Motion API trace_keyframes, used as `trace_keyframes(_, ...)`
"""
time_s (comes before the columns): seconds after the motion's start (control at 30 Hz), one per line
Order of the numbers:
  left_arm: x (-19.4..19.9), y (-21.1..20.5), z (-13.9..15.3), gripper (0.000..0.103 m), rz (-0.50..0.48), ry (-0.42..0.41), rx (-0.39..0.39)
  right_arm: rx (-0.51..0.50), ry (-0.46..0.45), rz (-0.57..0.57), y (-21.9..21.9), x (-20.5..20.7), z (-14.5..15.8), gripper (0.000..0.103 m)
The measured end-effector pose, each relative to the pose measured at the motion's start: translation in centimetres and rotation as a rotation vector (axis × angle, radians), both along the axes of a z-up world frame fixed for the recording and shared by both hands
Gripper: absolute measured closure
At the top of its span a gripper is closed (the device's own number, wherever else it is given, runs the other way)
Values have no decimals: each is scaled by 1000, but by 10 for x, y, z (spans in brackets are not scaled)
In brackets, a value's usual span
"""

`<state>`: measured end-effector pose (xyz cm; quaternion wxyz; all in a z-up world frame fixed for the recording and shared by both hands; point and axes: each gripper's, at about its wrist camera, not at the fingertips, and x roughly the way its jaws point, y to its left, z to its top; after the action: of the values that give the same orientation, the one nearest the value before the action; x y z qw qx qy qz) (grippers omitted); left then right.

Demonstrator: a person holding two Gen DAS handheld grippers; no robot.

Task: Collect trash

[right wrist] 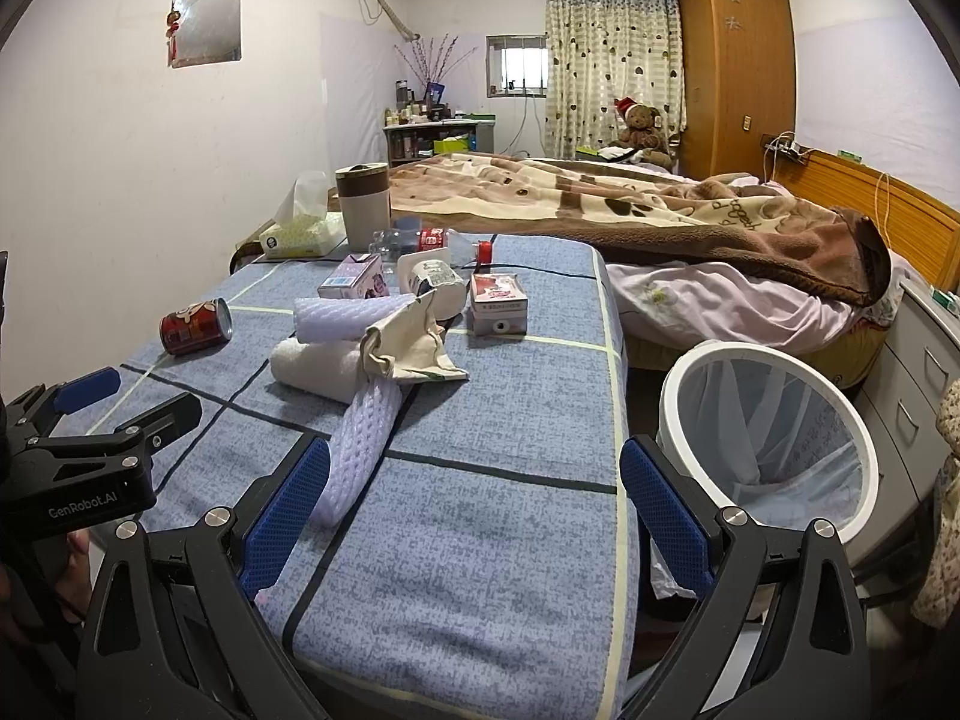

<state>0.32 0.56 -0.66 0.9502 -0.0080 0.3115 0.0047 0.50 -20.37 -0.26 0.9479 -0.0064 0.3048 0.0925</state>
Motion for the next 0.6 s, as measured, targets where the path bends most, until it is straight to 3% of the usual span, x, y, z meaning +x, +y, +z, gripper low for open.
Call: trace_keyframes(0.6,2,1,0,0,2,2,-1,2,5,4,2,1,-3,4)
